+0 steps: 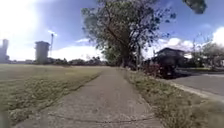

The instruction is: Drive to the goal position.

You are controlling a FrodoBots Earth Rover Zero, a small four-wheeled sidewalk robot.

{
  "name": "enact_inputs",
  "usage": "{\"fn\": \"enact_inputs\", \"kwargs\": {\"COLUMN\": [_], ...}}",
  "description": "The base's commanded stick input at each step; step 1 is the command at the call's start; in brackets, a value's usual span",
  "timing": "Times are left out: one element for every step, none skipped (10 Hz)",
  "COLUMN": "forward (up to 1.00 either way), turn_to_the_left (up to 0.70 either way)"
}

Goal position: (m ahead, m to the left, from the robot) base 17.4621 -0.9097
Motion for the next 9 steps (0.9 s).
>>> {"fn": "enact_inputs", "kwargs": {"forward": [1.0,1.0,1.0,1.0,1.0,1.0,1.0,1.0,1.0], "turn_to_the_left": [0.0,0.0,0.0,0.0,0.0,0.0,0.0,0.0,0.0]}}
